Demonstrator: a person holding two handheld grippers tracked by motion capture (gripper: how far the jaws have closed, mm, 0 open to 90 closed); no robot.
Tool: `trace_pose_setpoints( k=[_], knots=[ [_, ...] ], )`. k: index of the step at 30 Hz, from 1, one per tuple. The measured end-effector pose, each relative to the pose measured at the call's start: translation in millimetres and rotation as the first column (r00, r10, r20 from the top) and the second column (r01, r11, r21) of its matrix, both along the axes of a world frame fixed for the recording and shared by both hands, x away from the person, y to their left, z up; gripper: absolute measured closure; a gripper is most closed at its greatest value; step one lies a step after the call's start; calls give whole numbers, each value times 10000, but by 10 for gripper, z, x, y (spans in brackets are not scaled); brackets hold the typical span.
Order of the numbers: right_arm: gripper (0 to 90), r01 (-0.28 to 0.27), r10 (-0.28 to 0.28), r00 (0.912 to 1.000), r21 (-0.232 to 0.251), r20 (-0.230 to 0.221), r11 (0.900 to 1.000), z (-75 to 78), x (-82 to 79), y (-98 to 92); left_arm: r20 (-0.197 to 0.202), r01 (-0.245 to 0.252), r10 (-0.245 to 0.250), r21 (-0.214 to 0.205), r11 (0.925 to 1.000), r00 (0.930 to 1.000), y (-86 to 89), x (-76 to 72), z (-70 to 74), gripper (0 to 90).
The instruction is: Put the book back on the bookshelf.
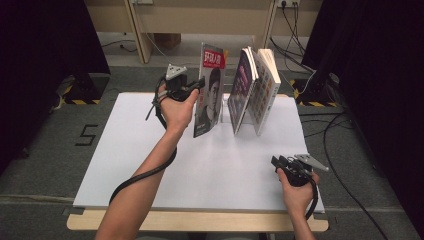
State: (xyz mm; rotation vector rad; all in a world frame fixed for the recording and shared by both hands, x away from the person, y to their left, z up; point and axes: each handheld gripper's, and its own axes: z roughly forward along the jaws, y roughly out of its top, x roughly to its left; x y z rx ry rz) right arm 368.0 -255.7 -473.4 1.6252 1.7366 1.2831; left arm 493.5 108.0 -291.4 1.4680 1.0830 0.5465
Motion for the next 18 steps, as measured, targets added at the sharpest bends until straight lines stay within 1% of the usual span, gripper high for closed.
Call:
trace_pose_setpoints(
  k=[4, 13, 18],
  knots=[
    [639, 18, -18, 10000, 1, -21, 10000, 4, -3, -7, 65, -98, 97, 152, 9998, 9999, -11, 33, -15, 872],
    [637, -15, 15, 10000, 24, 15, 10000, -8, 7, -7, -12, -233, 233, 97, 9997, 9997, 3, 114, -49, 872],
    [638, -22, 22, 10000, 29, -17, 10000, -8, 5, -5, -17, -322, 322, 162, 9993, 9995, -2, 165, -77, 872]
  ],
)
